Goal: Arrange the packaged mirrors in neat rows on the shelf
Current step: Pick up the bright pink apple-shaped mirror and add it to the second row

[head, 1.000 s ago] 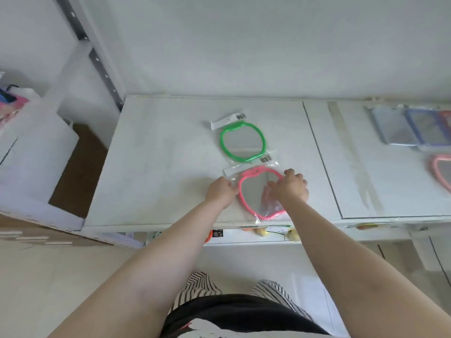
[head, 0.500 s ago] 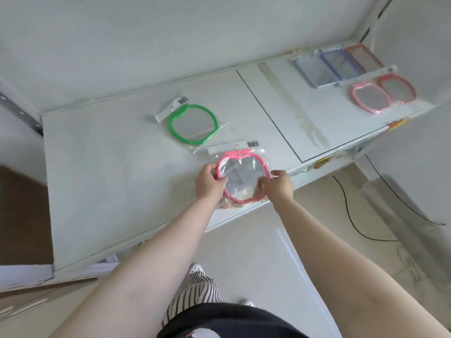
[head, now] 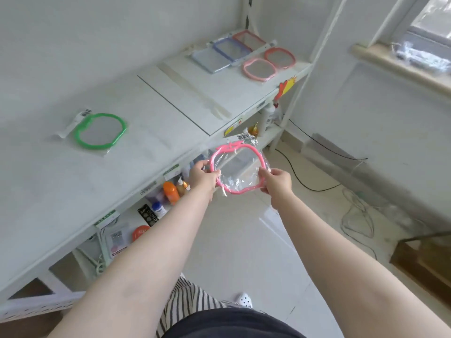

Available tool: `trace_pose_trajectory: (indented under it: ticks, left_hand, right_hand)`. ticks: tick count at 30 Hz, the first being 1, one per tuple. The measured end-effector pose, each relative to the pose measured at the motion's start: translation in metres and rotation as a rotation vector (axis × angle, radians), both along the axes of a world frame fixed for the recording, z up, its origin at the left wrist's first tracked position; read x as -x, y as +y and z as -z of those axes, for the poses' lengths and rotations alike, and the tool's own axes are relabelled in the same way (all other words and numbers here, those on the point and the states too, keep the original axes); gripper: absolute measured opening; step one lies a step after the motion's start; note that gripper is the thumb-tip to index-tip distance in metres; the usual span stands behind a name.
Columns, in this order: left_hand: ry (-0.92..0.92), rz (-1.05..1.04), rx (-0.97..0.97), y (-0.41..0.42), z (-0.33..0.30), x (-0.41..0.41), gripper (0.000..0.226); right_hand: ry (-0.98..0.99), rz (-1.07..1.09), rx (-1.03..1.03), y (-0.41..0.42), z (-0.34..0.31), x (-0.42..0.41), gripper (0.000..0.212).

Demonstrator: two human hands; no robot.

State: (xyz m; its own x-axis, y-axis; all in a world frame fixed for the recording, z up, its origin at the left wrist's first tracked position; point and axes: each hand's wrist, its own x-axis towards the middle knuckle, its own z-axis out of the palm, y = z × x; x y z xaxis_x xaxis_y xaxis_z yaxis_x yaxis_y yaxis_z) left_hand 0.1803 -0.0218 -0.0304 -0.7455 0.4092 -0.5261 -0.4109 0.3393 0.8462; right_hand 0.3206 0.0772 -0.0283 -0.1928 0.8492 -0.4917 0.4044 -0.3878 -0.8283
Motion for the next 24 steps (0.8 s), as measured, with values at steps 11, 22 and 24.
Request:
trace_pose_trajectory:
  ticks: [11,22,24]
  left_hand:
    - [-0.220,0.218,-0.068,0.064,-0.006,-0.066,0.029]
    - [0.124,0.534,0.185,0.175,-0.023,0.025,0.039]
    - [0.156,0.672,0.257,0.198,-0.035,0.049,0.056]
  right_hand:
    - [0.084,0.121,0.011,0.042,0.003,-0.118,0.031]
    - [0.053,-0.143,0.041,0.138,0.009,-0.084,0.020]
    - [0.058,-0.172,0.050,0.158,0.005,-0.067,0.028]
